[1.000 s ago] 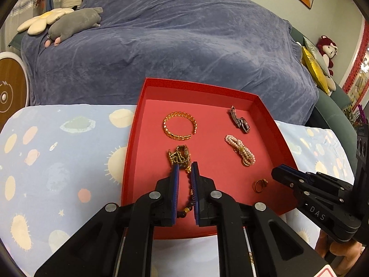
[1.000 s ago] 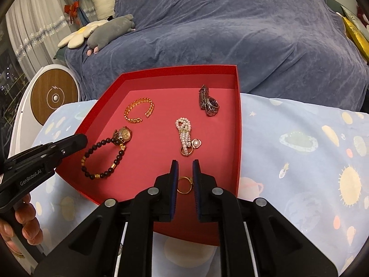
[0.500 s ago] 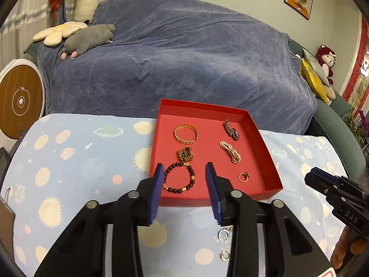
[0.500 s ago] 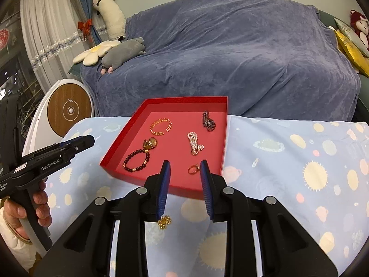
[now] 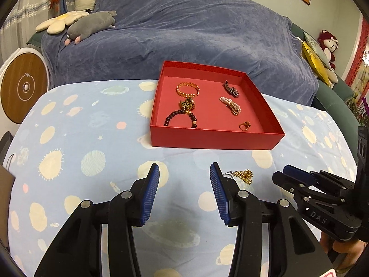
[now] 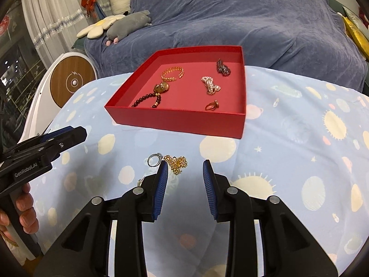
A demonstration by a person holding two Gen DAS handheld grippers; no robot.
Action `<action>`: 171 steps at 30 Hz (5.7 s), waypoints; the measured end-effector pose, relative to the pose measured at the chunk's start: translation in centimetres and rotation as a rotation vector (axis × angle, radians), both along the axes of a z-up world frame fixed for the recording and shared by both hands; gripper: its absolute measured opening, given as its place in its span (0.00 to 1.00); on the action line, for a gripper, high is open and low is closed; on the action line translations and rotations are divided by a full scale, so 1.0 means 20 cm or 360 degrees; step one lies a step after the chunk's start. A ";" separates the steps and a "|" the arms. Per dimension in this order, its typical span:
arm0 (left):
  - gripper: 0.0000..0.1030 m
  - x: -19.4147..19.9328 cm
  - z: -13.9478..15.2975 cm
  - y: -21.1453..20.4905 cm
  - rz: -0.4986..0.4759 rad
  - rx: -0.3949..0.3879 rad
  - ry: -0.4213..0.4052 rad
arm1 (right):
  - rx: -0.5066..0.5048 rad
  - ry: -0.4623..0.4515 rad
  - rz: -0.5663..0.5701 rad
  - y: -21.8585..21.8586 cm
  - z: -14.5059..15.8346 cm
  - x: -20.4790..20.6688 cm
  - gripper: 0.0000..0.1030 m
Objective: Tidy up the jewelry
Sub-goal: 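Move the right tool to the gold chain and close on it, then lift the gold chain off the sheet with the right tool, then close the left tool on the silver stone ring while the right tool holds the gold chain, then carry the silver ring and gold chain into the red box and open both tools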
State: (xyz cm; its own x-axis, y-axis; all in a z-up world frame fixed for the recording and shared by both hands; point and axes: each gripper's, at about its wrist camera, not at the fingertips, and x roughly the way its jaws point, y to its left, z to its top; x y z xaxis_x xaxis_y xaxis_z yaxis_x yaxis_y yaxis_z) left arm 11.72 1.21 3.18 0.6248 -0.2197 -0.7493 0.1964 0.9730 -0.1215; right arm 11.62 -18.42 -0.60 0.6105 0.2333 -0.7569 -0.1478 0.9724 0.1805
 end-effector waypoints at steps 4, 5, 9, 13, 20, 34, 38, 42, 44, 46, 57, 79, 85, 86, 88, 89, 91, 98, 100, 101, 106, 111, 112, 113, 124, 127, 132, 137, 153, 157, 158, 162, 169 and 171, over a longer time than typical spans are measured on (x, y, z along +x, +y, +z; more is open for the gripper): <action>0.42 0.02 -0.06 0.01 -0.0002 -0.0003 0.0055 | -0.0042 0.0033 0.0042 0.08 -0.08 0.05 0.30; 0.42 0.03 -0.07 0.01 0.0000 -0.0001 0.0062 | -0.0060 0.0036 0.0050 0.09 -0.10 0.06 0.30; 0.42 0.03 -0.10 0.02 -0.0011 0.0003 0.0083 | -0.0103 0.0065 0.0065 0.13 -0.16 0.10 0.30; 0.42 0.03 -0.10 0.03 -0.0020 0.0004 0.0091 | -0.0133 0.0065 0.0082 0.15 -0.19 0.11 0.30; 0.42 0.03 -0.10 0.02 -0.0029 -0.0008 0.0100 | -0.0167 0.0050 0.0059 0.13 -0.19 0.11 0.11; 0.42 0.06 -0.08 0.06 -0.0001 -0.0032 0.0095 | 0.0022 -0.0135 -0.0119 -0.24 0.17 0.00 0.04; 0.42 0.07 -0.08 0.05 -0.0003 -0.0041 0.0094 | 0.0026 -0.0173 -0.0186 -0.35 0.24 -0.04 0.04; 0.42 0.10 -0.04 0.07 0.0002 -0.0080 0.0089 | 0.0018 -0.0168 -0.0189 -0.38 0.24 -0.07 0.04; 0.42 0.11 0.02 0.11 0.0039 -0.0101 0.0043 | 0.0002 -0.0156 -0.0159 -0.35 0.22 -0.09 0.04; 0.42 0.13 0.06 0.17 0.0076 -0.0122 0.0013 | -0.0012 -0.0146 -0.0125 -0.33 0.21 -0.10 0.04; 0.43 0.15 -0.04 0.07 0.0003 -0.0090 0.0091 | -0.0023 -0.0097 -0.0031 -0.22 0.16 -0.13 0.04; 0.36 0.15 -0.37 -0.43 -0.0303 0.0191 0.0056 | 0.0000 0.0000 0.0024 -0.18 0.07 -0.16 0.04; 0.17 0.14 -0.37 -0.44 -0.0298 0.0221 0.0029 | 0.0004 -0.0003 0.0018 -0.18 0.08 -0.16 0.04; 0.17 0.14 -0.37 -0.44 -0.0298 0.0219 0.0030 | 0.0004 -0.0004 0.0015 -0.18 0.08 -0.16 0.04; 0.17 0.13 -0.37 -0.44 -0.0291 0.0223 0.0028 | 0.0008 -0.0003 0.0012 -0.18 0.08 -0.15 0.04; 0.17 0.13 -0.37 -0.45 -0.0293 0.0229 0.0026 | 0.0006 -0.0004 0.0011 -0.18 0.08 -0.15 0.04; 0.17 0.12 -0.36 -0.45 -0.0298 0.0236 0.0024 | 0.0012 -0.0004 0.0011 -0.18 0.09 -0.14 0.04; 0.17 0.11 -0.33 -0.44 -0.0295 0.0206 0.0032 | 0.0026 -0.0032 0.0019 -0.15 0.13 -0.11 0.04; 0.17 0.12 -0.32 -0.43 -0.0293 0.0193 0.0032 | 0.0029 -0.0041 0.0020 -0.14 0.14 -0.11 0.04; 0.17 0.11 -0.31 -0.43 -0.0289 0.0190 0.0030 | 0.0031 -0.0044 0.0020 -0.14 0.14 -0.10 0.04; 0.17 0.11 -0.27 -0.41 -0.0283 0.0169 0.0026 | 0.0032 -0.0045 0.0016 -0.13 0.14 -0.09 0.04; 0.17 0.11 -0.25 -0.38 -0.0269 0.0144 0.0027 | 0.0032 -0.0049 0.0022 -0.12 0.14 -0.07 0.04; 0.17 0.11 -0.24 -0.38 -0.0267 0.0140 0.0025 | 0.0033 -0.0051 0.0022 -0.11 0.15 -0.07 0.04; 0.17 0.11 -0.23 -0.38 -0.0265 0.0137 0.0024 | 0.0035 -0.0053 0.0020 -0.11 0.15 -0.06 0.04; 0.17 0.16 -0.13 -0.30 -0.0196 0.0073 -0.0020 | 0.0053 -0.0099 -0.0021 -0.13 0.19 -0.01 0.04; 0.17 0.19 -0.09 -0.26 -0.0156 0.0042 -0.0033 | 0.0065 -0.0113 -0.0046 -0.15 0.21 0.01 0.04; 0.17 0.24 -0.01 -0.19 -0.0092 0.0012 -0.0071 | 0.0085 -0.0147 -0.0067 -0.17 0.26 0.06 0.04; 0.17 0.31 0.09 -0.13 -0.0050 -0.0023 -0.0118 | 0.0109 -0.0202 -0.0062 -0.15 0.34 0.15 0.04; 0.17 0.69 -0.01 -0.18 -0.0096 0.0022 -0.0079 | 0.0099 -0.0188 -0.0015 0.00 0.25 0.57 0.04; 0.17 0.74 -0.11 -0.21 -0.0103 0.0042 -0.0029 | 0.0102 -0.0137 -0.0021 0.00 0.16 0.63 0.04; 0.17 0.74 -0.13 -0.21 -0.0107 0.0043 -0.0024 | 0.0100 -0.0127 -0.0022 0.00 0.14 0.64 0.04; 0.17 0.78 -0.17 -0.24 -0.0105 0.0052 -0.0005 | 0.0094 -0.0102 -0.0024 0.01 0.08 0.67 0.04; 0.17 0.84 -0.22 -0.28 -0.0086 0.0063 0.0018 | 0.0085 -0.0094 -0.0024 0.02 0.03 0.71 0.04; 0.18 0.85 -0.24 -0.29 -0.0076 0.0086 0.0016 | 0.0074 -0.0090 -0.0029 0.02 0.02 0.72 0.04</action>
